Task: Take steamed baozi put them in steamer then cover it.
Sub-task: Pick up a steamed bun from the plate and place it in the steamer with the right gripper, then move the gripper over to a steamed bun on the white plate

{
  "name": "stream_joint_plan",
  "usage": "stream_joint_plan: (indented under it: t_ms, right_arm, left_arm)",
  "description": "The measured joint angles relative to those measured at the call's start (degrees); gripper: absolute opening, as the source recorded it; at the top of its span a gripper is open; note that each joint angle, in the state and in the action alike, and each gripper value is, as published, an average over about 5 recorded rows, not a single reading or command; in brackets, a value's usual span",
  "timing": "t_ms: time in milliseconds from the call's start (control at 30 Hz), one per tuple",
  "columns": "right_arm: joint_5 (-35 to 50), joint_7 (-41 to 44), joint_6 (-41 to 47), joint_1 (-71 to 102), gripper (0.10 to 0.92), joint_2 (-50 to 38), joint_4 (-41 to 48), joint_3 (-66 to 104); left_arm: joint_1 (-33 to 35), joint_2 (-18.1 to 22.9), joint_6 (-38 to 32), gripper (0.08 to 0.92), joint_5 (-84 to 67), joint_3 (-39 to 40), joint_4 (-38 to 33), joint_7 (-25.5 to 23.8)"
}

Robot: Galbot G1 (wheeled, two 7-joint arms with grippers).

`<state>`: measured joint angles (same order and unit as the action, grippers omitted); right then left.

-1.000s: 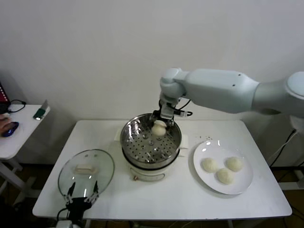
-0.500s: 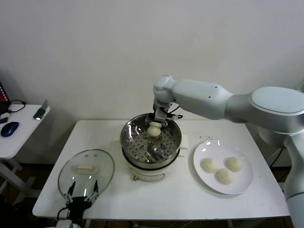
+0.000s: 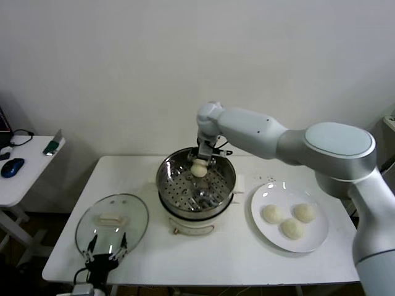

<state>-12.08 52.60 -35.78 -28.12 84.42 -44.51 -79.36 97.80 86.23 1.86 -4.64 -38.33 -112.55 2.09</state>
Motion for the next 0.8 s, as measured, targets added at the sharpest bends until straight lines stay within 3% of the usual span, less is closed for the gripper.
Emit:
stream_joint_plan:
  t_ms: [133,433,800]
  right_arm:
    - [-0.1,-0.36,-0.59,0.27,0.814,0.34,1.01,0.49]
    - [2.85,0.87,-1.23,-2.65,0.823,-0.94,0.41,-0.54]
    - [26.49,6.06,9.29,-14.42,0.823,-10.43,-8.6,-9.85]
  left_arm:
    - [-0.17,0.01,-0.05,0.823,-0.01,0.03,0.08,0.01]
    - [-0.19,0.16,-0.05,0.823,0.21,0.3,0.09,0.01]
    - [-0.35,0.43,0.26,0.823,0.55,0.4,-0.08,-0.07]
